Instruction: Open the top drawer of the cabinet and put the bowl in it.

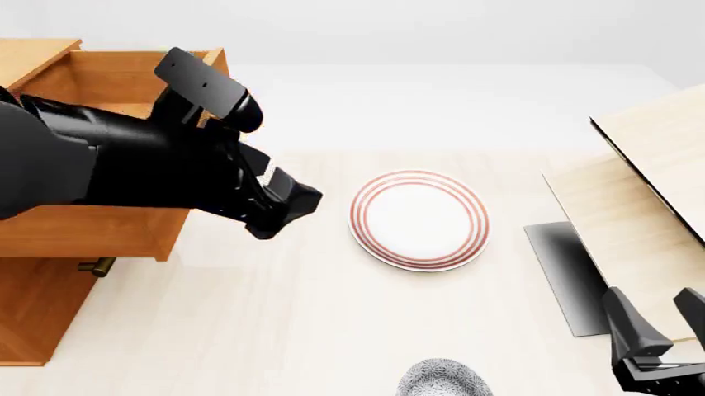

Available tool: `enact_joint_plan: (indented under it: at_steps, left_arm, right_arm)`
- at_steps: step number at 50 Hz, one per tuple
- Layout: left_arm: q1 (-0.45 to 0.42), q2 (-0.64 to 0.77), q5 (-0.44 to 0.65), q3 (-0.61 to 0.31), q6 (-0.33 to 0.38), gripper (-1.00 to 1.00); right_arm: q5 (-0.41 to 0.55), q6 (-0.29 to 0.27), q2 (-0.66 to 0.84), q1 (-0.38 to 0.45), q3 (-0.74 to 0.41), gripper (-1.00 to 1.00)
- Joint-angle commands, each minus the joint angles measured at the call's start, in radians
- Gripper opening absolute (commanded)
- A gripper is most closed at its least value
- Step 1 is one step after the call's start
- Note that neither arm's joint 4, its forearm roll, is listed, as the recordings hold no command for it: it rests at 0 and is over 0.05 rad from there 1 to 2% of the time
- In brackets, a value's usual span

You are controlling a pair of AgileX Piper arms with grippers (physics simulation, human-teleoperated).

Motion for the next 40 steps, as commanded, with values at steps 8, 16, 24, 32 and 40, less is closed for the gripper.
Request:
enact_joint_plan:
  at_steps: [8, 16, 24, 32, 40]
  left_arm:
    - [-0.102, 0.062, -0.145, 0.111, -0.106, 1.0]
    - [-0.127, 0.078, -0.171, 0.136, -0.125, 1.0]
    - [-0.149, 0.076, -0.198, 0.175, -0.126, 1.0]
    - [-0.158, 0.077, -0.236, 0.215, -0.13, 1.0]
    - [-0.172, 0.071, -0.297, 0.268, -0.154, 1.0]
  right_arm:
    - [0.002, 0.0, -0.001, 0.0, -0.001, 1.0]
    - [0.0, 0.001, 0.003, 0.0, 0.0, 1.0]
    - [0.002, 0.001, 0.002, 0.001, -0.001, 1.0]
    - [0.002, 0.001, 0.002, 0.002, -0.001, 1.0]
    - [0.004, 0.002, 0.002, 0.002, -0.001, 1.0]
